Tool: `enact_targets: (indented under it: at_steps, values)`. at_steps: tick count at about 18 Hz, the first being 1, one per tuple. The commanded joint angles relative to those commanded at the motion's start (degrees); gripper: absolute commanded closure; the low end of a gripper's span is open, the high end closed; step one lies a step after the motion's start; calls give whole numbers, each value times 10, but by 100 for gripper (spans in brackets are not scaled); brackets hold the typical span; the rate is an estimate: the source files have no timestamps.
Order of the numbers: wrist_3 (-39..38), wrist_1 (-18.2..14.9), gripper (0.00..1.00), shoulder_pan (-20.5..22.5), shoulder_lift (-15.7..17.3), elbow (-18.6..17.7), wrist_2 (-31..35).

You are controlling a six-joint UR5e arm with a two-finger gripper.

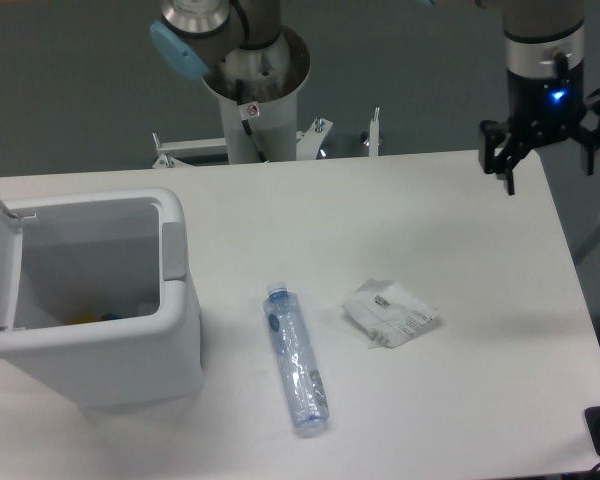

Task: Place the trash in the trash can
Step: 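Move the open gripper down toward the white plastic wrapper, then close the gripper on the white wrapper and lift it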

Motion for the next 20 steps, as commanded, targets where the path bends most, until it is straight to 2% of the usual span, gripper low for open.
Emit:
enact_targets:
  at_steps: [3,5,6,7,8,11,12,14,17,20]
  values:
    - [-4,15,0,-10,-10,-32,-8]
    - [6,34,0,-34,-13,-78,-7]
    - [56,48,0,-44,-17,-91,-6]
    - [99,47,0,-46,-21,-97,-4]
    - [179,42,0,-51,-22,-107,-5]
    - [354,41,0,-86,-28,-125,-2]
    - [412,41,0,-97,-30,-140,-2]
    - [489,48,0,-105,-31,-167,-5]
    - [521,49,0,-134,-50,-169,-4]
    - [519,55,0,-165,-78,-169,7]
